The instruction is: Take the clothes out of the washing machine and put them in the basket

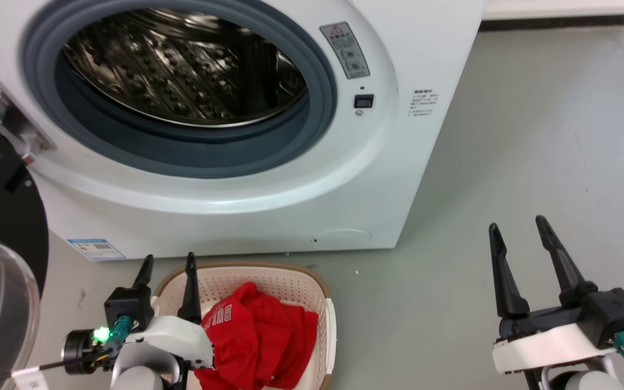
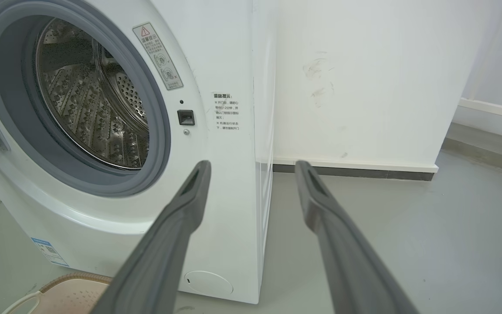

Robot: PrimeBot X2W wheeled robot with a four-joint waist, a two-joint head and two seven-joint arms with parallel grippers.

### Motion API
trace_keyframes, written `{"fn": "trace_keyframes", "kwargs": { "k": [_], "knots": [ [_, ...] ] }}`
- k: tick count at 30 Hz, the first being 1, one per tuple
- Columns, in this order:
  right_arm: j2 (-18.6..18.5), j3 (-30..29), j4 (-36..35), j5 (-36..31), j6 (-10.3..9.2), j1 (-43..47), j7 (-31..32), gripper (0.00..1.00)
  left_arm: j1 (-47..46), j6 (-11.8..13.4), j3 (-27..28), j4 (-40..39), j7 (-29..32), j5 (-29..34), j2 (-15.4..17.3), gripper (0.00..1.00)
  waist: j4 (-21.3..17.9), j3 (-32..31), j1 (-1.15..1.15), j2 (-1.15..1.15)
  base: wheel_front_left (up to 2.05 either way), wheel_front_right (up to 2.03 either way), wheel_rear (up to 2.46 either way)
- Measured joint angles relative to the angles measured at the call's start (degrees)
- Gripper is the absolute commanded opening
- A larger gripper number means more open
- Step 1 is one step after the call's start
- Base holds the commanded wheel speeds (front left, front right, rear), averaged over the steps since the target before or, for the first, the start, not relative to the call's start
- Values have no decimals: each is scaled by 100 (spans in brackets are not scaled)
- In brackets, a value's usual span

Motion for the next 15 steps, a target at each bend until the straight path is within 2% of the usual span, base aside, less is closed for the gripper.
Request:
{"fn": "trace_keyframes", "kwargs": {
  "k": [8,15],
  "knots": [
    [0,26,77,11,0,233,0,100,601,-20,393,-1111,0,666,-225,100,128,-503,0,0,0,0,0],
    [0,35,124,20,0,455,0,100,1084,5,550,-1738,0,879,-368,100,124,-855,0,0,0,0,0]
  ]
}}
